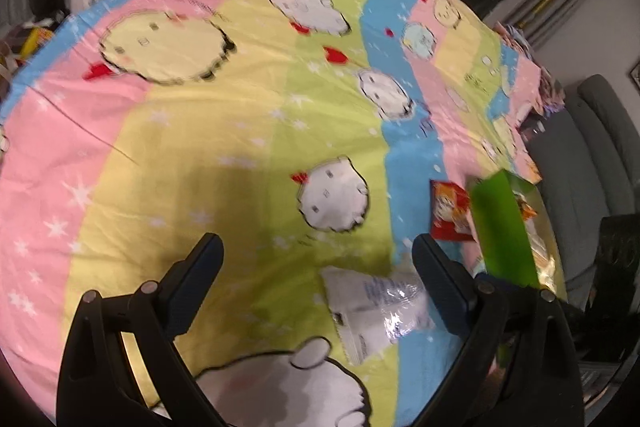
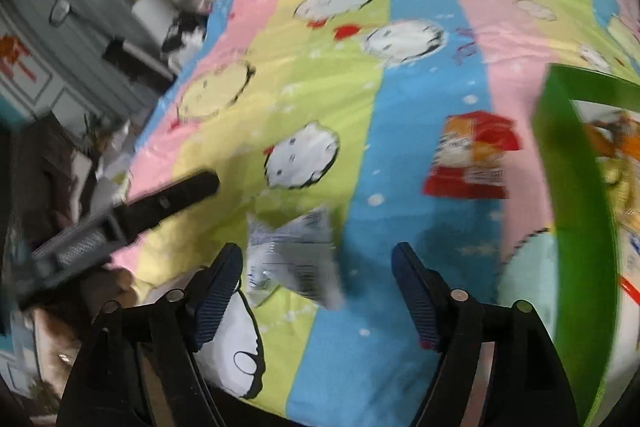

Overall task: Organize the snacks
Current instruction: 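Lift the white wrapped packet with the right tool, then carry the white packet over the box with the right tool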

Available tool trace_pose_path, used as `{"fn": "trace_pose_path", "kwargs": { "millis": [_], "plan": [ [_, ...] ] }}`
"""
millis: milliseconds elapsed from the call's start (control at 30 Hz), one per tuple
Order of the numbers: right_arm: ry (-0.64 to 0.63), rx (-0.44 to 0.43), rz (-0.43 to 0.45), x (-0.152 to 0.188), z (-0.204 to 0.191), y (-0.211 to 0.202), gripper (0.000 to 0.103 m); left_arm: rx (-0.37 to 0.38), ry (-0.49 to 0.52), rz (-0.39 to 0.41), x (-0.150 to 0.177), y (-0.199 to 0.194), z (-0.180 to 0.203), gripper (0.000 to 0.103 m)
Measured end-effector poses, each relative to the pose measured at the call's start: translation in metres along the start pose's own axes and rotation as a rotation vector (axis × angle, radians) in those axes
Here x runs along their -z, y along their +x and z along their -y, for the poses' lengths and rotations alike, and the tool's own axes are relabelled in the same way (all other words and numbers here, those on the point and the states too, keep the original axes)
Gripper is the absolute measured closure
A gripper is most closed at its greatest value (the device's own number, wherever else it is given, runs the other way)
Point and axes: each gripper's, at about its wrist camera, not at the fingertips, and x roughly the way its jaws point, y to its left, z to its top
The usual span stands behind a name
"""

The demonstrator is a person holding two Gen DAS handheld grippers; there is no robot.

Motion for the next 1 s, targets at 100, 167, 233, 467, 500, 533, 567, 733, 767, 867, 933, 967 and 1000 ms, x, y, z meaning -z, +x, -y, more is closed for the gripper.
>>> {"fn": "trace_pose_path", "kwargs": {
  "millis": [100, 167, 233, 467, 500, 533, 567, 733, 767, 867, 933, 967, 1000],
  "plan": [
    [0.072, -0.055, 0.072, -0.006, 0.014, -0.012, 0.026, 0.061, 0.04, -0.07, 0.005, 0.008, 0.011, 0.009],
    [0.131, -0.101, 0.098, -0.01, 0.024, -0.011, 0.026, 0.07, 0.057, -0.102, 0.009, 0.01, 0.018, 0.009],
    [0.151, -0.137, 0.077, -0.013, 0.028, -0.001, 0.026, 0.071, 0.078, -0.143, 0.015, 0.015, 0.027, 0.009],
    [0.153, -0.281, -0.078, -0.008, 0.023, 0.048, 0.026, 0.102, 0.142, -0.25, 0.033, 0.044, 0.046, 0.023],
    [0.157, -0.277, -0.101, -0.007, 0.021, 0.055, 0.027, 0.085, 0.15, -0.249, 0.035, 0.046, 0.047, 0.024],
    [0.162, -0.272, -0.111, -0.006, 0.022, 0.059, 0.03, 0.059, 0.172, -0.23, 0.036, 0.047, 0.05, 0.029],
    [0.164, -0.263, -0.121, -0.005, 0.022, 0.064, 0.033, 0.046, 0.188, -0.219, 0.037, 0.047, 0.052, 0.033],
    [0.16, -0.276, -0.13, -0.002, 0.022, 0.073, 0.042, 0.046, 0.227, -0.192, 0.042, 0.051, 0.058, 0.039],
    [0.16, -0.278, -0.128, -0.002, 0.022, 0.073, 0.044, 0.049, 0.231, -0.187, 0.042, 0.051, 0.059, 0.04],
    [0.15, -0.29, -0.117, -0.003, 0.019, 0.065, 0.048, 0.061, 0.246, -0.153, 0.042, 0.045, 0.066, 0.041],
    [0.123, -0.292, -0.078, -0.005, 0.015, 0.05, 0.048, 0.07, 0.27, -0.105, 0.042, 0.033, 0.077, 0.042],
    [0.11, -0.294, -0.058, -0.005, 0.014, 0.042, 0.048, 0.071, 0.284, -0.083, 0.041, 0.028, 0.082, 0.042],
    [0.098, -0.294, -0.038, -0.005, 0.012, 0.034, 0.048, 0.075, 0.297, -0.06, 0.041, 0.023, 0.087, 0.042]
  ]
}}
